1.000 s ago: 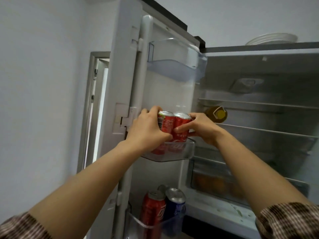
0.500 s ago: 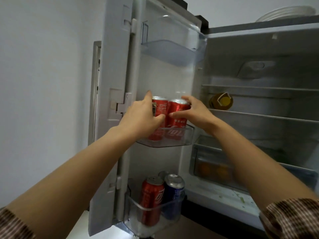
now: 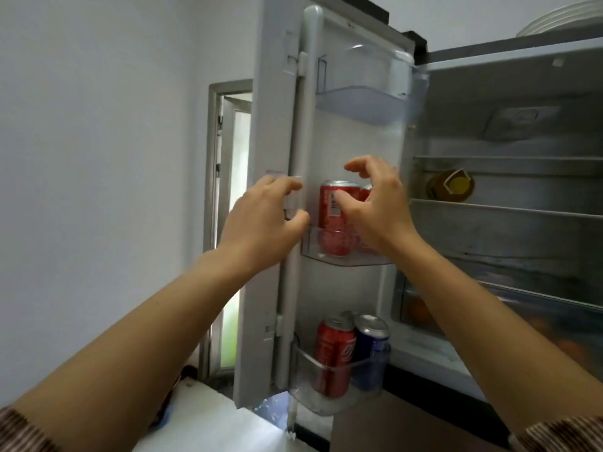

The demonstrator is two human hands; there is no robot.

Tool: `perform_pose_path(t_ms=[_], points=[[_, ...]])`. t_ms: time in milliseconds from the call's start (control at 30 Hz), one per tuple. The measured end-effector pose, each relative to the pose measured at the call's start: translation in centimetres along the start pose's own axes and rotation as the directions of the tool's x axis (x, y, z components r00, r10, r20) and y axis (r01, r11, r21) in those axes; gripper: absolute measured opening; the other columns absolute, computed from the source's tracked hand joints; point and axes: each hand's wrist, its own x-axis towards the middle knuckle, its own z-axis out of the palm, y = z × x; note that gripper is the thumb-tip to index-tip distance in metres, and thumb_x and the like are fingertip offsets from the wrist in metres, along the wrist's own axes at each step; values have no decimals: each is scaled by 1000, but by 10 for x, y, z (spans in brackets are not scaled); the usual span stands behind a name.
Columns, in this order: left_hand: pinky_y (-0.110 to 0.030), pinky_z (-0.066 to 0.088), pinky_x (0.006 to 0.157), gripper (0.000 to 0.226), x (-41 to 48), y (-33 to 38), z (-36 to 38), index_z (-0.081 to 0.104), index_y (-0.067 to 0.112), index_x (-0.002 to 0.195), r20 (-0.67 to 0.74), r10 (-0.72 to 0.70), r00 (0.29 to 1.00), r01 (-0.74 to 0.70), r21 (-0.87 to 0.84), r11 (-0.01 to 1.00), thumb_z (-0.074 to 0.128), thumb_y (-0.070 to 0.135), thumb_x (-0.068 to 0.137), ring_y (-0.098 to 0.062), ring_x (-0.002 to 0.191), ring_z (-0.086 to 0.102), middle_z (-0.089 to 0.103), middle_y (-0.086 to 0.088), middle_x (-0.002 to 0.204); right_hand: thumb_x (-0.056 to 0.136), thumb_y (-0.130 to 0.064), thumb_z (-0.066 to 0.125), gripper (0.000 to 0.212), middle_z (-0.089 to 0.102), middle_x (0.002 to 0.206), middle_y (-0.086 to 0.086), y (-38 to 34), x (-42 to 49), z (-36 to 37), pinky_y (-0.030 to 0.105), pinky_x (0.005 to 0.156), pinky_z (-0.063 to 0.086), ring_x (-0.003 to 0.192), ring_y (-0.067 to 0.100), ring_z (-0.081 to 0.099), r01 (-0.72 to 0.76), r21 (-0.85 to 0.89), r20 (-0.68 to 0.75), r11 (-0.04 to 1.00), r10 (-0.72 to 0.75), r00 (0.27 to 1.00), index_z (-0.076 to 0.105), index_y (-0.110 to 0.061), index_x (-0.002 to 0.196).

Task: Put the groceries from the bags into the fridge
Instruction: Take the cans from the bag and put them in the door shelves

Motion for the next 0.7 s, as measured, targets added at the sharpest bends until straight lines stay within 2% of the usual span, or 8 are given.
perform_pose_path(t_ms=[67,133,200,300,367,533,700], points=[[-29,46,82,37,-10,-27,-24,58,21,122,-27,-14,1000,16,55,998,59,29,86,-19,96,60,59,0,117,78,-18,63,32,57,103,0,-33,-6,20,23,82,41,99,14,49,84,33,2,996,-84,996,60,-9,108],[-36,51,84,36,-24,-60,-54,58,23,121,-41,-77,996,81,112,990,58,29,86,-21,96,60,58,0,118,78,-17,63,30,56,101,-2,-67,-13,49,25,82,42,97,14,51,152,58,11,987,-153,988,61,-8,106],[-35,49,86,37,-45,-98,-88,57,22,123,-33,-165,986,168,170,971,57,29,87,-21,99,60,56,-1,122,78,-18,63,30,60,102,0,-103,-22,87,29,84,43,97,14,52,185,74,43,980,-188,981,62,-8,106],[-35,43,88,39,-84,-160,-146,55,20,126,-6,-298,955,287,281,916,56,28,88,-23,108,56,54,-4,126,81,-19,63,32,64,108,6,-160,-47,153,33,87,45,101,19,55,179,109,142,978,-193,971,61,-8,111],[-36,42,90,40,-112,-203,-185,53,19,128,25,-388,922,354,360,864,54,29,90,-24,114,53,51,-6,131,83,-19,63,36,62,115,6,-200,-71,200,33,92,44,106,20,54,128,139,268,982,-162,950,59,-10,117],[-36,42,87,40,-188,-302,-270,50,17,130,57,-601,798,507,477,718,51,30,93,-25,116,50,47,-6,134,88,-29,58,44,55,129,3,-287,-134,317,38,102,38,120,21,47,78,128,564,989,-137,815,49,-16,129],[-38,45,91,41,-264,-388,-345,48,16,132,56,-762,645,594,590,546,49,28,93,-26,115,49,47,-7,133,90,-29,53,46,53,133,3,-365,-180,415,38,101,36,123,22,45,131,153,714,979,-201,671,46,-14,133]])
